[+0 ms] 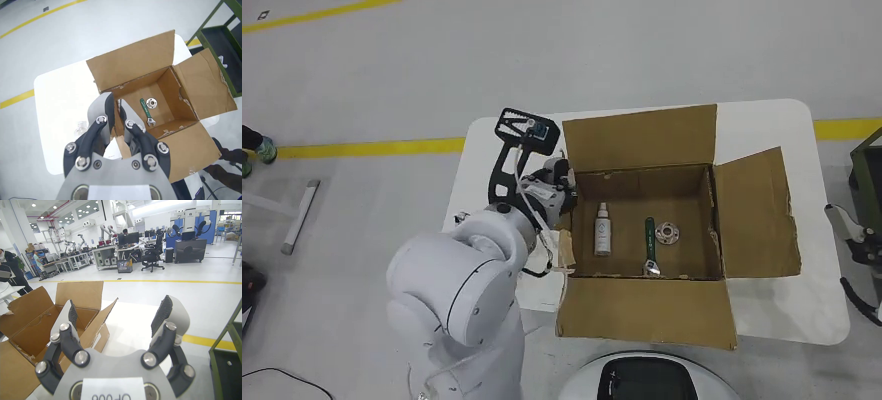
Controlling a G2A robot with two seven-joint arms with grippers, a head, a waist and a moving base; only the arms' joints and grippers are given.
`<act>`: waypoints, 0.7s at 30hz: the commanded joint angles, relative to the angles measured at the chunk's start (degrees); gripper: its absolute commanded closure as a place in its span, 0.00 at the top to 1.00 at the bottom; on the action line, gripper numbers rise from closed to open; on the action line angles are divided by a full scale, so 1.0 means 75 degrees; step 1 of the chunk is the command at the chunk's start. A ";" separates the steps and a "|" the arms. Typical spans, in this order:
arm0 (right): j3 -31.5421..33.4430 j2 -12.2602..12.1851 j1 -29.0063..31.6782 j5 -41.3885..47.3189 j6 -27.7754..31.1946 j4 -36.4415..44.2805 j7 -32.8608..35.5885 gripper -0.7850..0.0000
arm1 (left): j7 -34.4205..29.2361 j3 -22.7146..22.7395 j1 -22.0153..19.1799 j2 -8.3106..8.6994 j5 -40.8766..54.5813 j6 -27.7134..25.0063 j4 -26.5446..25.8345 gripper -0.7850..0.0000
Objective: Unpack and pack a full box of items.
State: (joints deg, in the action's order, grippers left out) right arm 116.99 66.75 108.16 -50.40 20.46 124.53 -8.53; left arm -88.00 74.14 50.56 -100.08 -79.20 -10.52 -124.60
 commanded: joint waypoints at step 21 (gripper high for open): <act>0.0000 0.0000 0.0000 0.0000 0.0000 0.0000 0.0000 1.00 | 0.0000 0.0309 -0.0108 0.0376 -0.1503 0.0015 0.1723 0.00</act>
State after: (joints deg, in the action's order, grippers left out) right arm 116.99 66.75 108.16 -50.40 20.46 124.53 -8.53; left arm -88.00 76.19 49.97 -97.34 -90.12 -10.48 -111.99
